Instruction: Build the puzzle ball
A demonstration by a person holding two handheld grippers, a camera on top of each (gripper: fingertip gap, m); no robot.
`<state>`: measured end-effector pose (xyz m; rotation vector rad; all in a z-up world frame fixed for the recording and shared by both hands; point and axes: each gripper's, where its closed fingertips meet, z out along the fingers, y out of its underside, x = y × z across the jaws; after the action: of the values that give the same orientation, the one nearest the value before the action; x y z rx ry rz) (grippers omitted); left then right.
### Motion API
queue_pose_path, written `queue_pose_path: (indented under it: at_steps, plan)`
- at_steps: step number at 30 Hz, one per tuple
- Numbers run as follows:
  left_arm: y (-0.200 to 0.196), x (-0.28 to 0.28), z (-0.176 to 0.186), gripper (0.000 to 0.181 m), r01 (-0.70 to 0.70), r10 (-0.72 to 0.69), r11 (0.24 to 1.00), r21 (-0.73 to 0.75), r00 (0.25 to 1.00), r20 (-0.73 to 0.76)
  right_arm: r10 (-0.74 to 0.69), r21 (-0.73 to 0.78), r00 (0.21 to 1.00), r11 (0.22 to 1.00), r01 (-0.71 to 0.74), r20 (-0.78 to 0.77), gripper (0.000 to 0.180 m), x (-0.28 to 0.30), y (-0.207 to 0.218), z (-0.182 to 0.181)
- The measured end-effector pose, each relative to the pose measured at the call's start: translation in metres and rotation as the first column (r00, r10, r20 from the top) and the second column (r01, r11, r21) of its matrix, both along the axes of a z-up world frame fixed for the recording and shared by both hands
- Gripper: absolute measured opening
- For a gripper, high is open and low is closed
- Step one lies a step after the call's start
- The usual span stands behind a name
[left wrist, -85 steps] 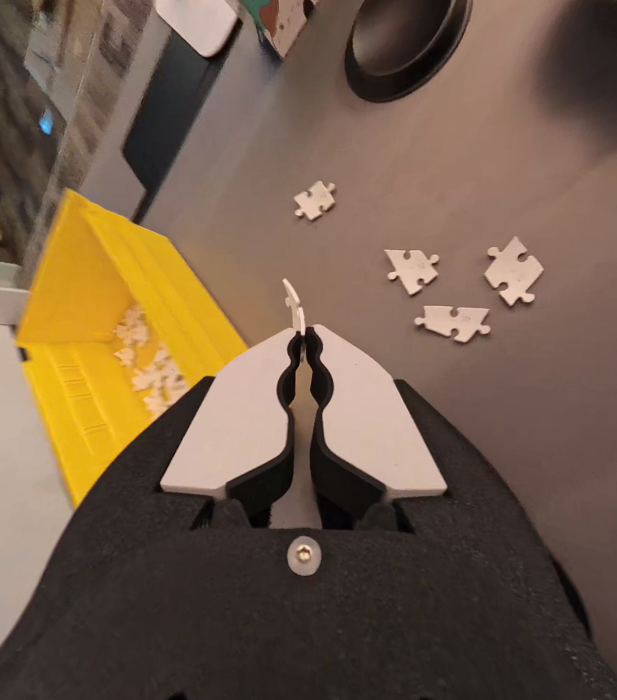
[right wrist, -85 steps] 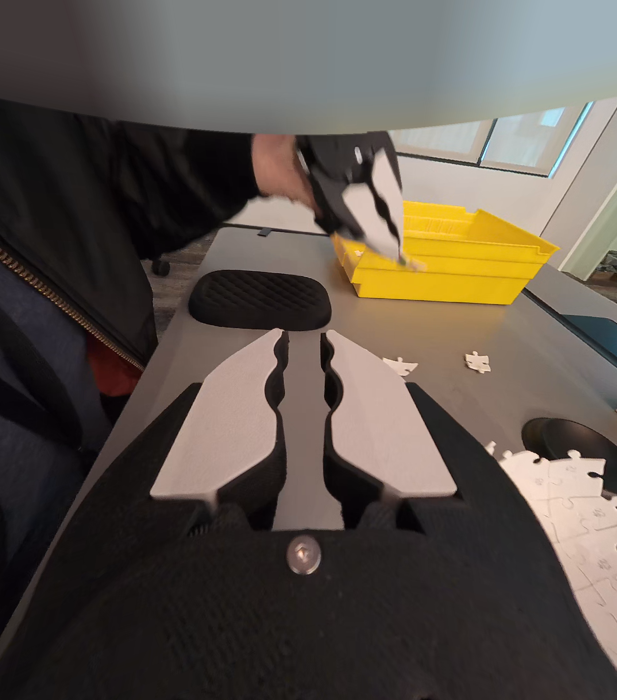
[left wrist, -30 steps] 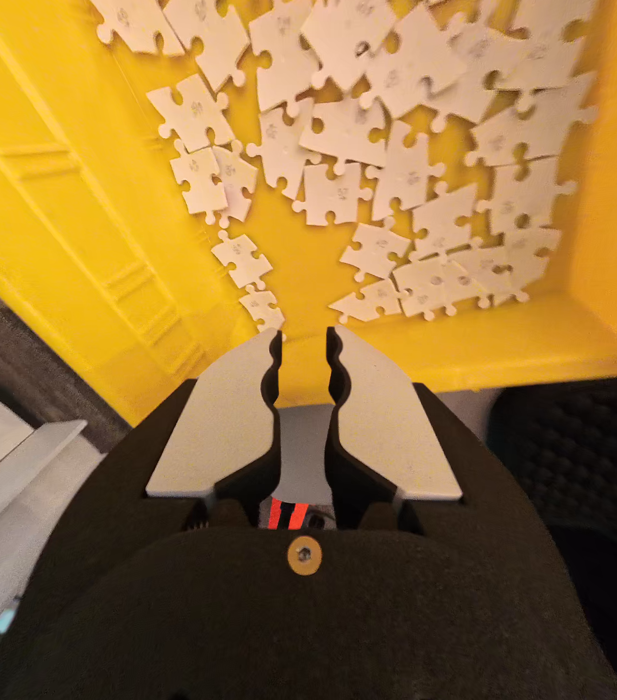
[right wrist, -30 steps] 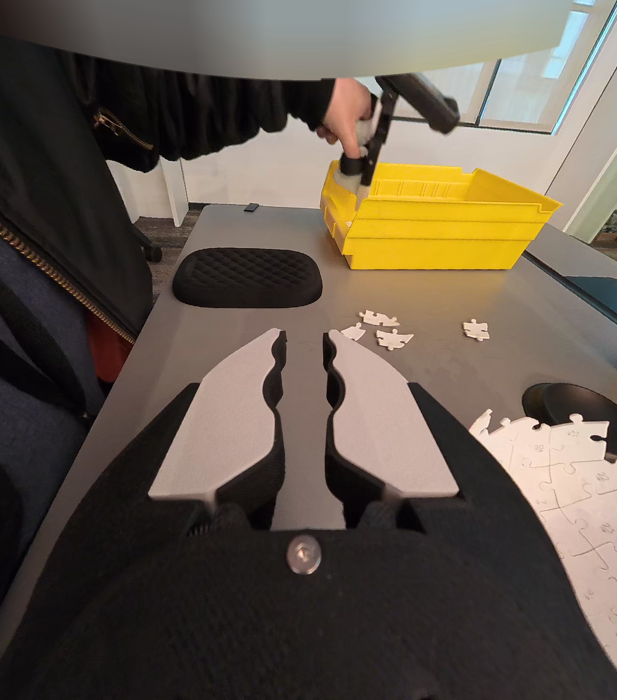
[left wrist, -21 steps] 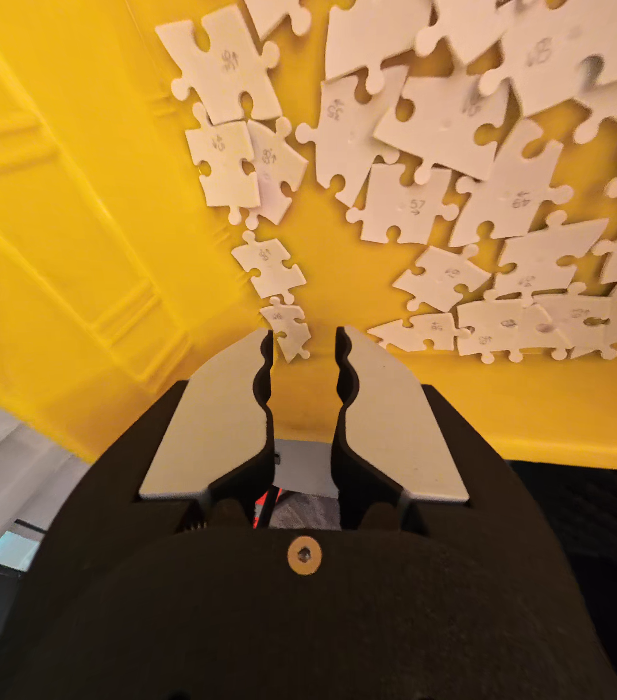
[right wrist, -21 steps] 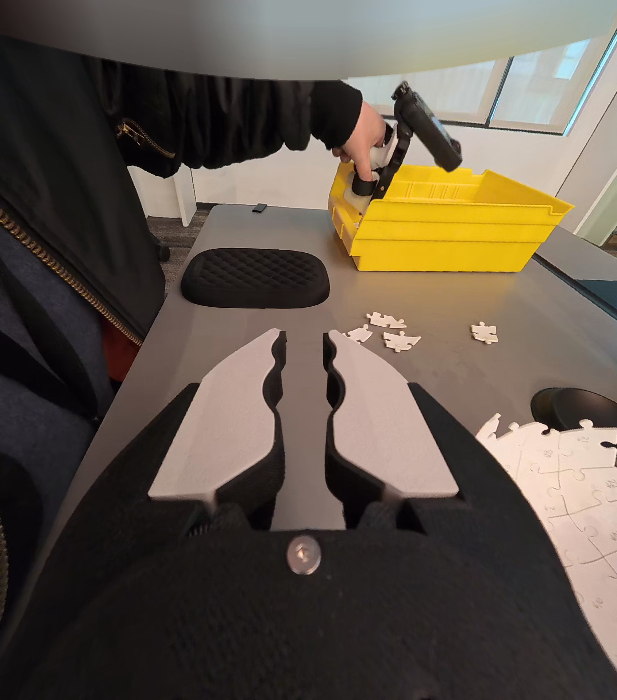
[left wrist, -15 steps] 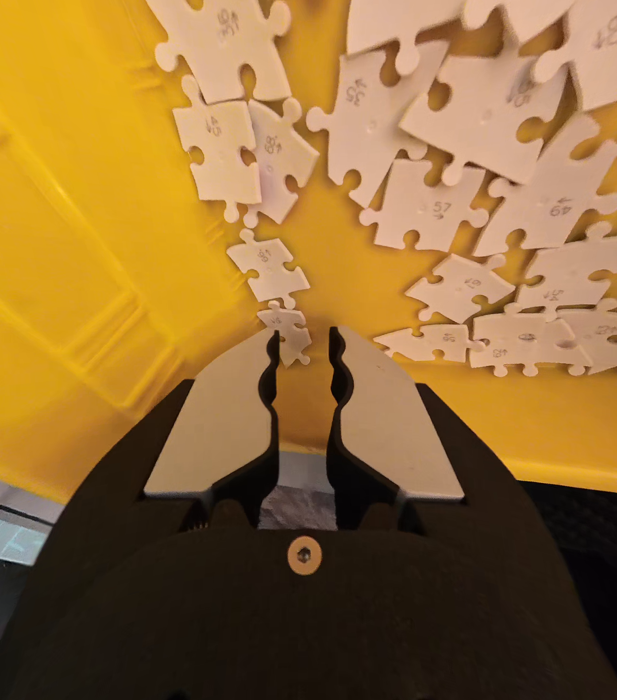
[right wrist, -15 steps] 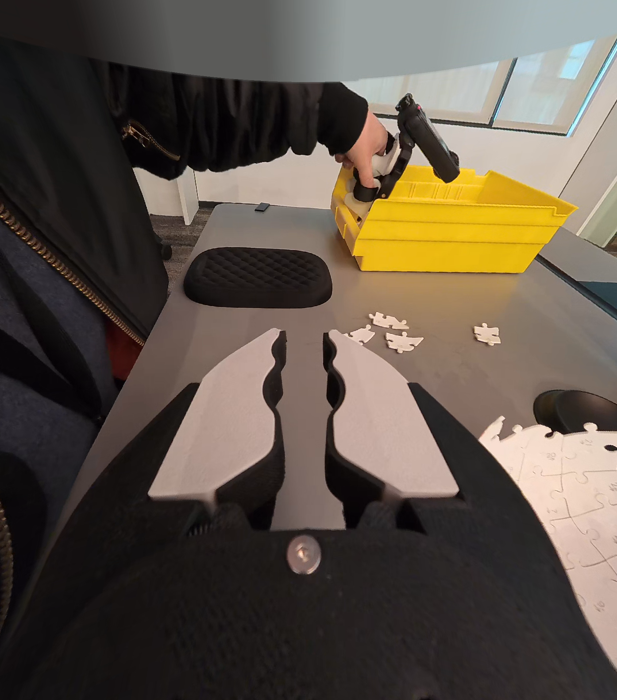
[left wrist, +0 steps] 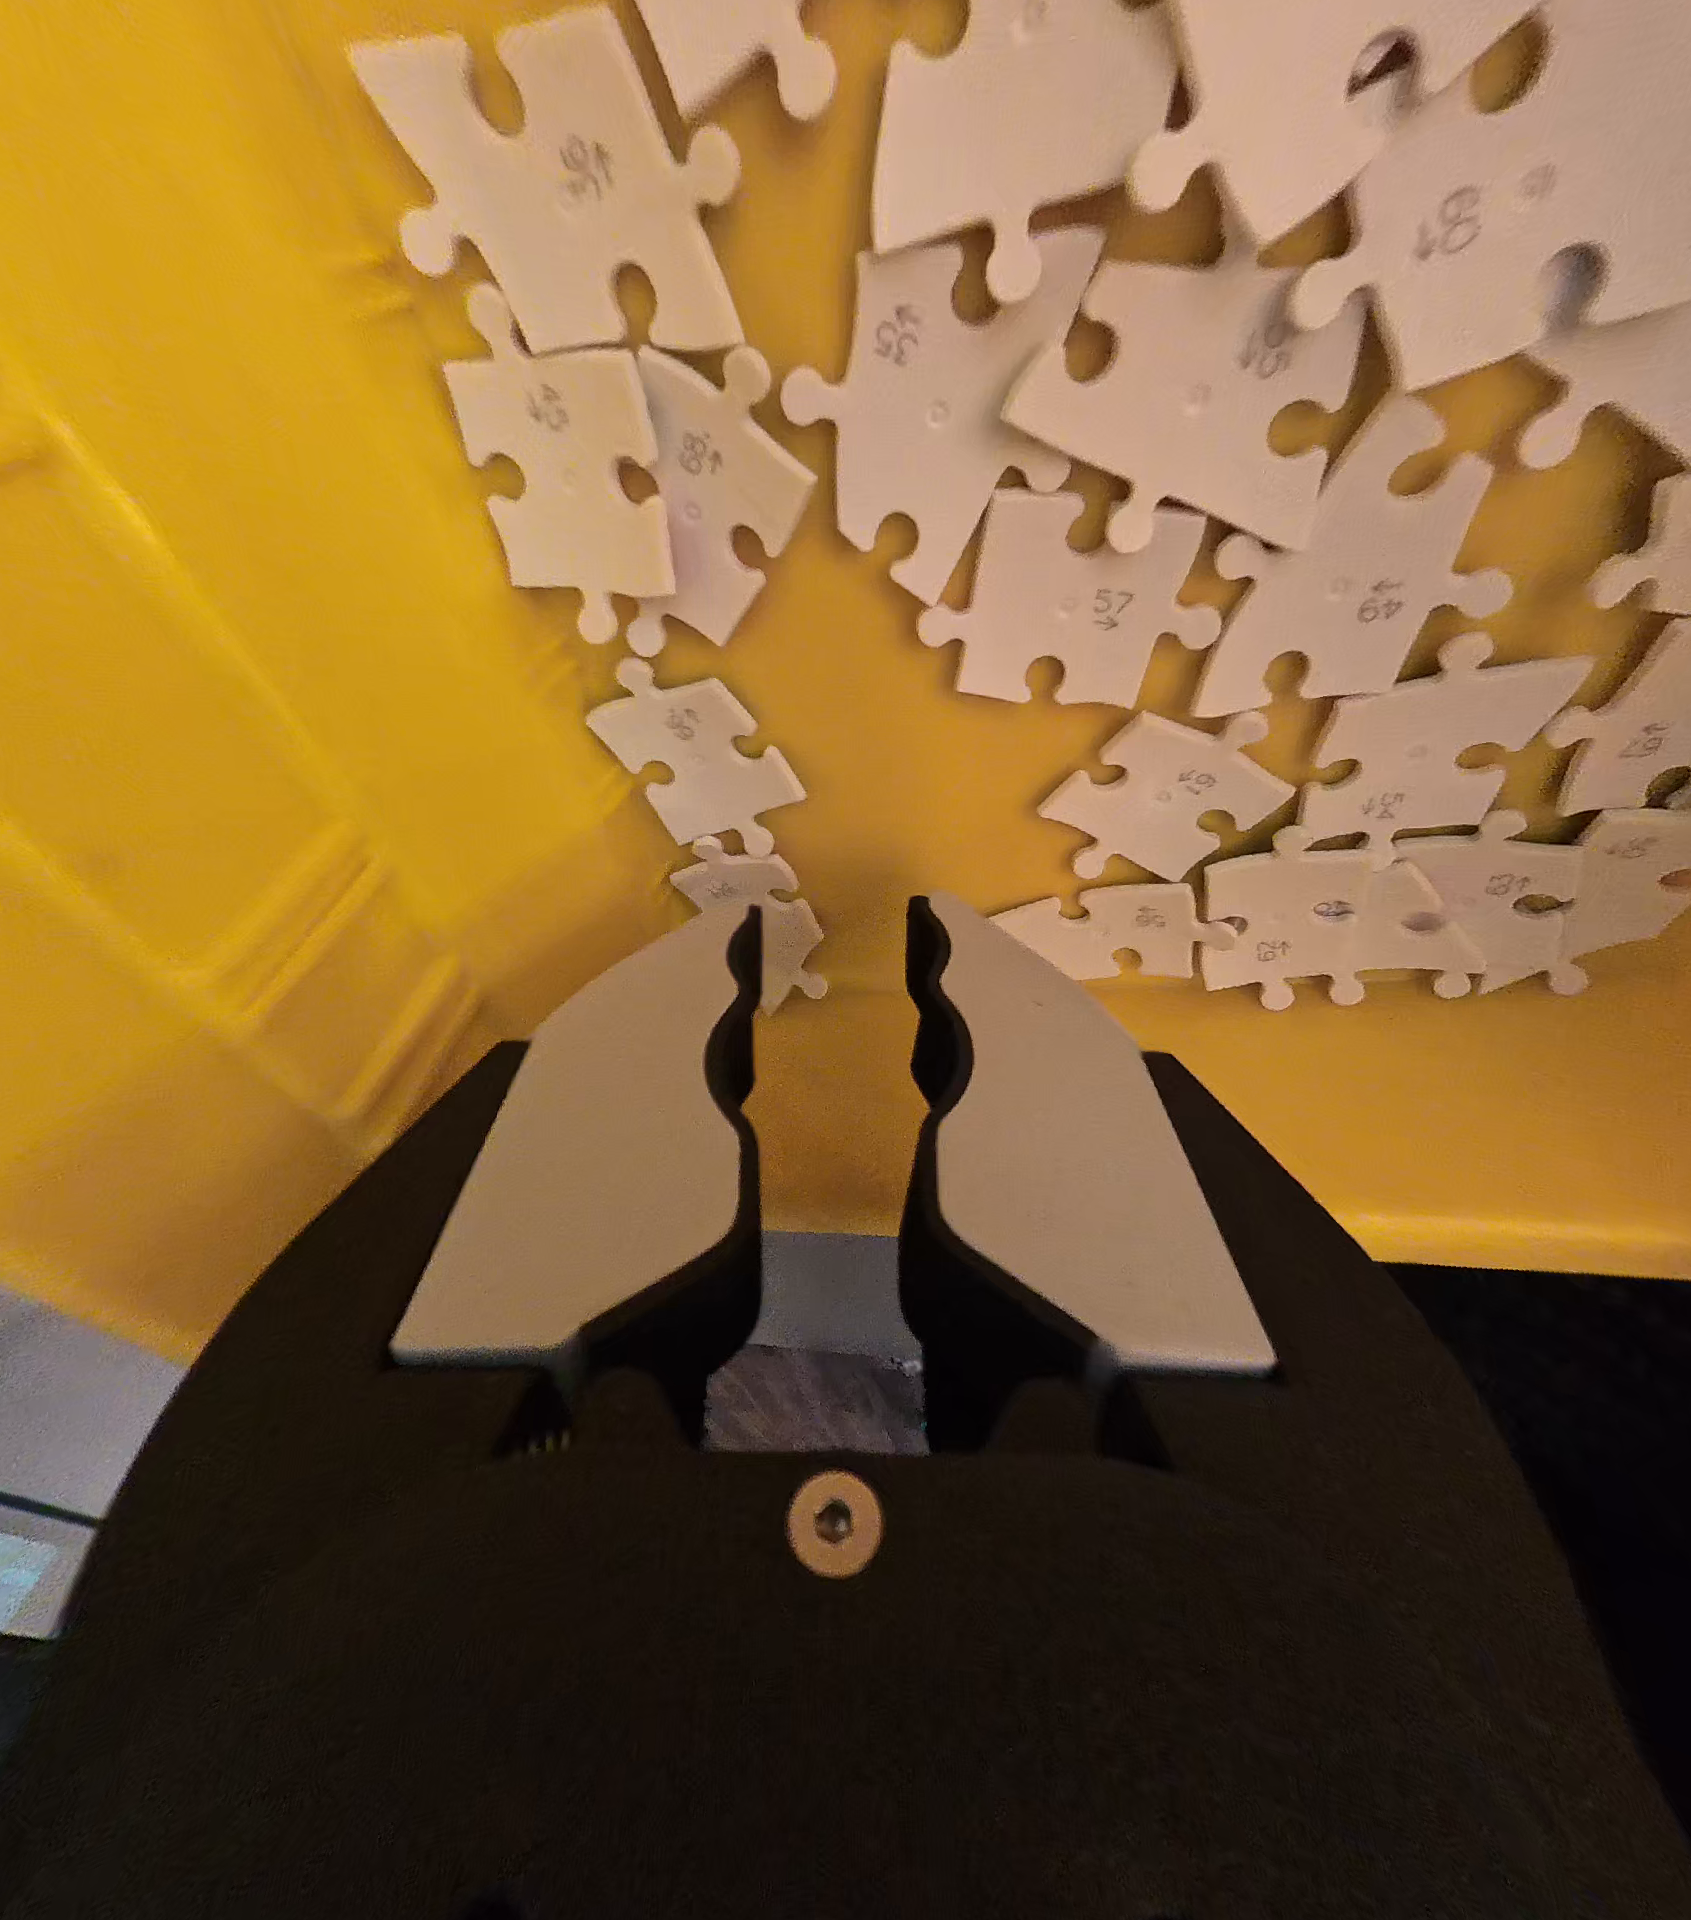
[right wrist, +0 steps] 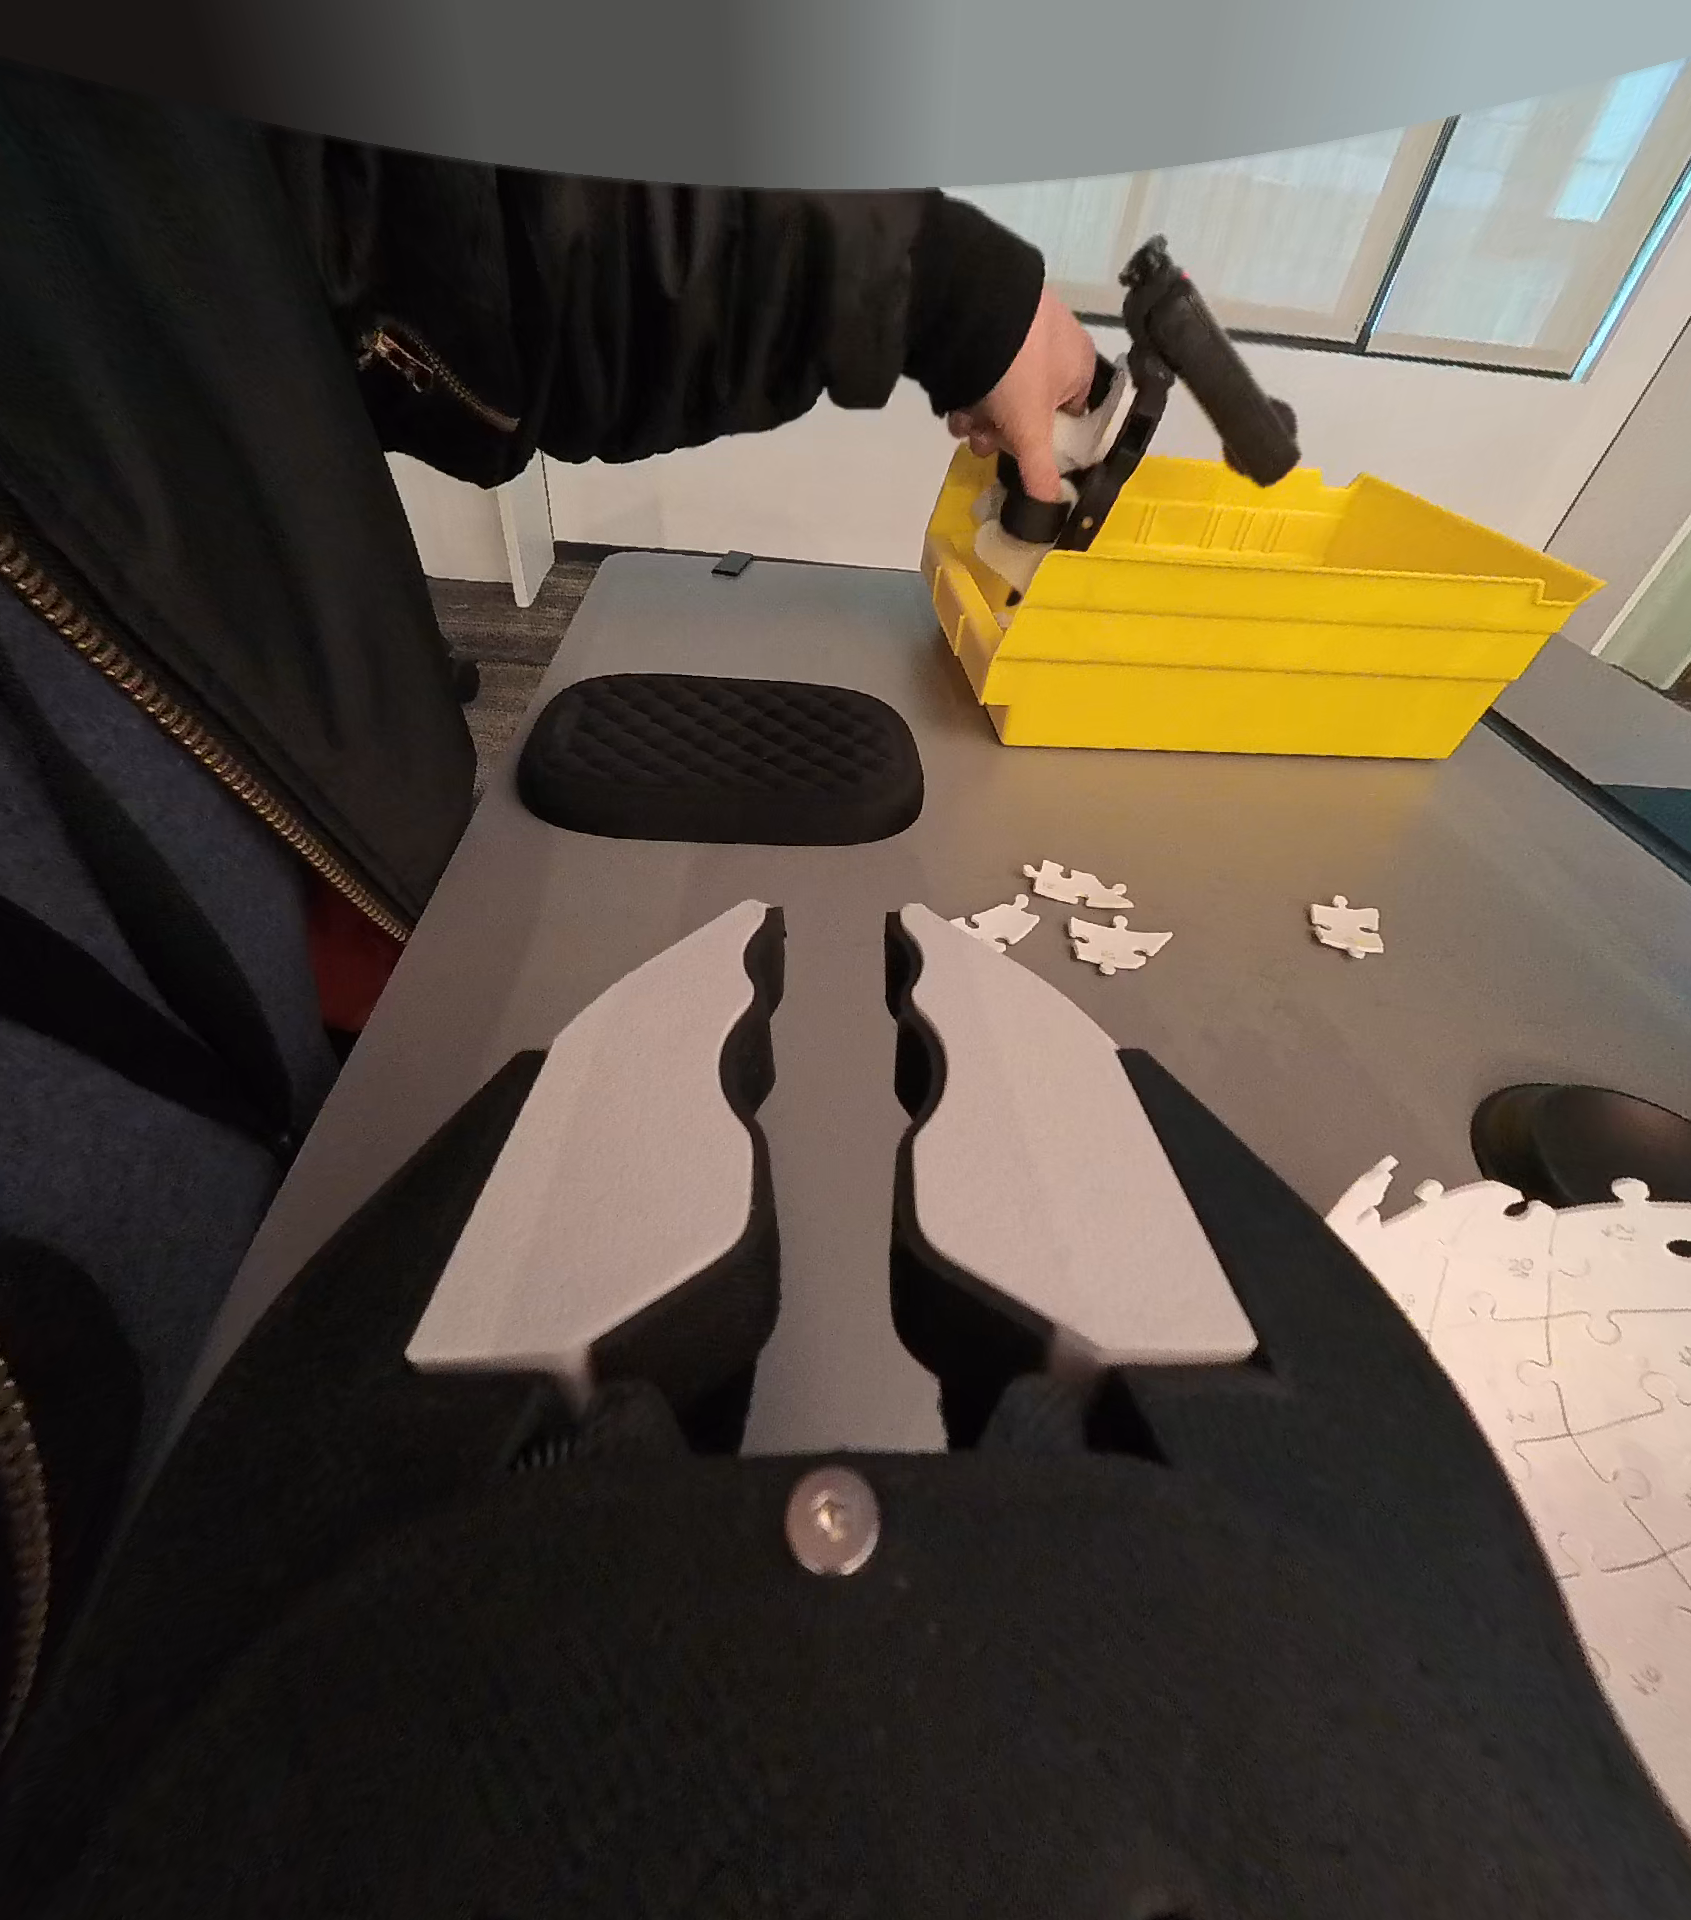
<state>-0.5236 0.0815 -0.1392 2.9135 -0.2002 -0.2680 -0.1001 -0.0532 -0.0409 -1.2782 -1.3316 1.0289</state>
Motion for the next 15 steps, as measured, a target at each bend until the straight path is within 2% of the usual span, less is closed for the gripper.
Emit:
queue_pose_path:
  at_steps: [2,8,12,15]
  plan:
    - [0.0,0.001,0.0,0.033,-0.008,0.008,1.0,-0.006,1.0,-0.01,0.002,0.003,1.0,1.0,-0.002,0.002,0.02,0.0,-0.001,0.0]
    - [-0.001,-0.006,-0.008,0.029,-0.077,0.076,0.997,-0.021,0.996,-0.052,0.005,0.012,1.0,1.0,-0.005,-0.005,0.019,0.0,-0.003,0.003]
    - [-0.001,0.0,-0.01,0.016,-0.168,0.169,0.986,-0.008,0.985,0.029,0.011,0.016,1.0,1.0,-0.011,-0.003,0.02,0.0,-0.004,0.003]
    - [-0.001,-0.001,-0.01,0.02,-0.193,0.193,0.981,-0.005,0.979,0.064,0.014,0.019,1.0,1.0,-0.014,0.004,0.02,0.0,-0.005,0.002]
